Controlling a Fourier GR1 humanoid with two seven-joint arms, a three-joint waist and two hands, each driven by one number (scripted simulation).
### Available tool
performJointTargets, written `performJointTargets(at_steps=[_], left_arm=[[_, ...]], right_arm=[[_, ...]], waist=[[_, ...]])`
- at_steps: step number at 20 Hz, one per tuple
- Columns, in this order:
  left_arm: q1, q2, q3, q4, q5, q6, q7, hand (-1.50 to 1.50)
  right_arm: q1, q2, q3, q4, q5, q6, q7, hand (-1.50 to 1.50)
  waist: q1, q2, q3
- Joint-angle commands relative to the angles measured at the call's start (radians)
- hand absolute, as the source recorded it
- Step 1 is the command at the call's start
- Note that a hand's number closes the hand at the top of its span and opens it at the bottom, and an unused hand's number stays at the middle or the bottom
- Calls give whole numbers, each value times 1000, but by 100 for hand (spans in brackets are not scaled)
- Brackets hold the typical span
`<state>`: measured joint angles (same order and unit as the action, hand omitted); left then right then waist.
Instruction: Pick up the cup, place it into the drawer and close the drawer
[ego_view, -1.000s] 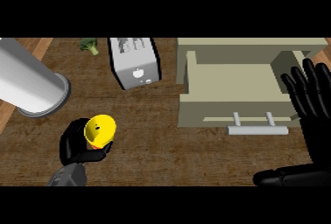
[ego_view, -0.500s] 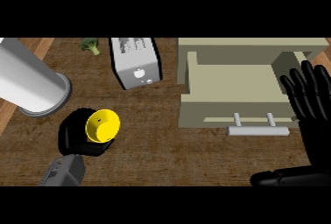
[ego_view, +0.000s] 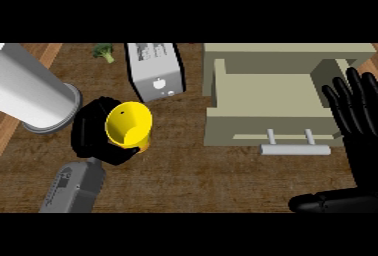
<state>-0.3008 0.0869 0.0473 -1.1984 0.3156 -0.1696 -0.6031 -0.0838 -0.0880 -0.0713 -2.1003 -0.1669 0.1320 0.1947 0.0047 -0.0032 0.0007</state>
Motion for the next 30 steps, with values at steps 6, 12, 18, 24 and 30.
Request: performJointTargets(at_steps=[6, 12, 18, 24, 30], left_arm=[[-120, -80, -84, -271, -43, 215, 285, 150], [-333, -65, -70, -229, -54, 285, 436, 150], [-484, -76, -62, -139, -105, 337, 467, 150], [-644, -87, -138, 38, -89, 454, 472, 150], [-763, -87, -85, 241, -115, 422, 440, 150]], right_arm=[[-11, 4, 13, -19, 21, -20, 31, -150], [-29, -19, -13, 20, -5, 15, -3, -150], [-57, -33, -37, 6, -42, 11, 45, -150], [-18, -37, -61, 88, -49, 61, -58, -150], [98, -1, 6, -57, -2, 43, -25, -150]], waist=[[-5, 1, 0], [-8, 2, 0], [-10, 3, -1], [-18, 5, 0], [-26, 5, 0]])
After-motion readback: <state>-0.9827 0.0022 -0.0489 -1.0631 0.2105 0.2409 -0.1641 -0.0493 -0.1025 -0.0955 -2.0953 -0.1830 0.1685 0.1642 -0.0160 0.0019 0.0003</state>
